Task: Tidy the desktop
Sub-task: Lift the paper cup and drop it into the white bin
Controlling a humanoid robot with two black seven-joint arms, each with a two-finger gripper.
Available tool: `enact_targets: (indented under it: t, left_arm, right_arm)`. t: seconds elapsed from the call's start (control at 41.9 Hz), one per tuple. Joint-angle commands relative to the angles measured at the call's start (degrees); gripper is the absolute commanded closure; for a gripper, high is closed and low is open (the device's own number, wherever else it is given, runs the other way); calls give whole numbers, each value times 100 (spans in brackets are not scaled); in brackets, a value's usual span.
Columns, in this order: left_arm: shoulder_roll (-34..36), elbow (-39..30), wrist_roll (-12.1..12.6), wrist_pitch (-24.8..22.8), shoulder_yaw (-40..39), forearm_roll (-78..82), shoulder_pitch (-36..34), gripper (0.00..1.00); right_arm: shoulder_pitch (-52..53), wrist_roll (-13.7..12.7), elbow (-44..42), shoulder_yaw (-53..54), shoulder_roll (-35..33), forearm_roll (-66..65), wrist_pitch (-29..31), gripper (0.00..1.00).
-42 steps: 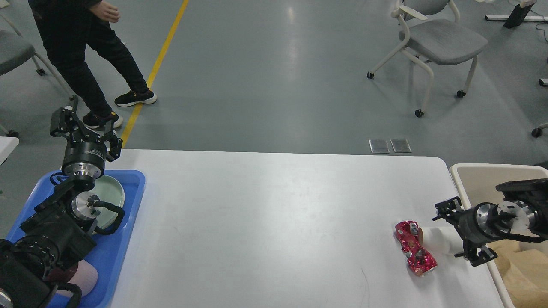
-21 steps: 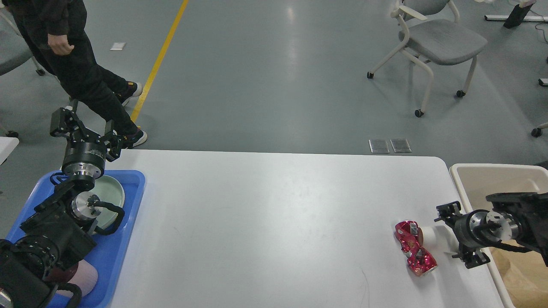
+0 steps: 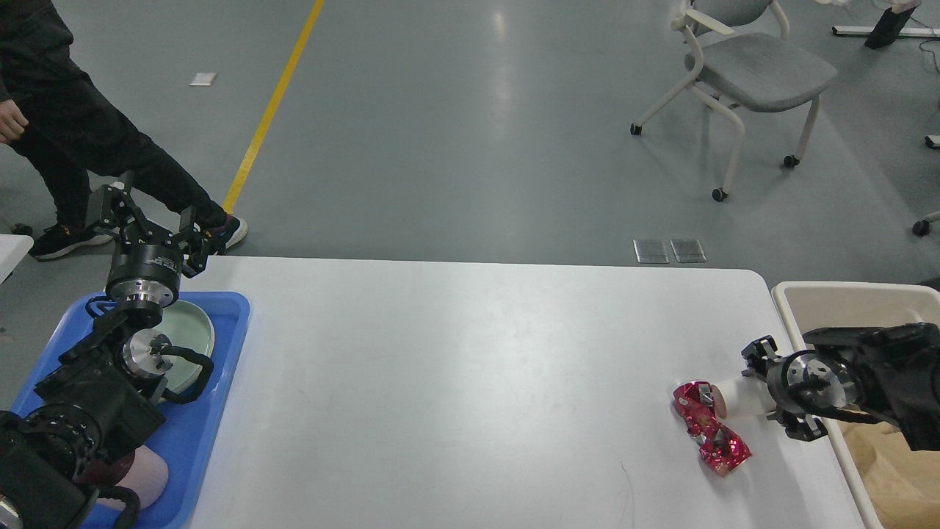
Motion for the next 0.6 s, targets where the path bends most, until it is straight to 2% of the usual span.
enact_targets:
  t: [0.0, 0.048, 0.167, 0.287, 0.382, 0.43, 0.573]
  left_arm:
    - [0, -1, 0, 0, 0, 0, 0, 3]
    - [0, -1, 0, 0, 0, 0, 0, 3]
    - [0, -1, -9, 0, 0, 0, 0, 3]
    - [0, -1, 0, 0, 0, 0, 0, 3]
    - [0, 8, 0, 0, 0, 0, 0, 3]
    - [0, -1, 0, 0, 0, 0, 0, 3]
    - [0, -1, 0, 0, 0, 0, 0, 3]
  right_arm:
    - [94, -9, -1, 75, 53, 8, -5, 77]
    - [199, -1, -1, 93, 53, 8, -5, 85]
    - [690, -1, 33, 93, 27, 16, -5, 92]
    - [1253, -9, 244, -56, -26, 8, 118, 92]
    - [2000, -9, 797, -215, -341, -1, 223, 92]
    - [2466, -9, 1122, -232, -561, -19, 399, 92]
    - [3485, -9, 1404, -268, -939, -63, 891, 92]
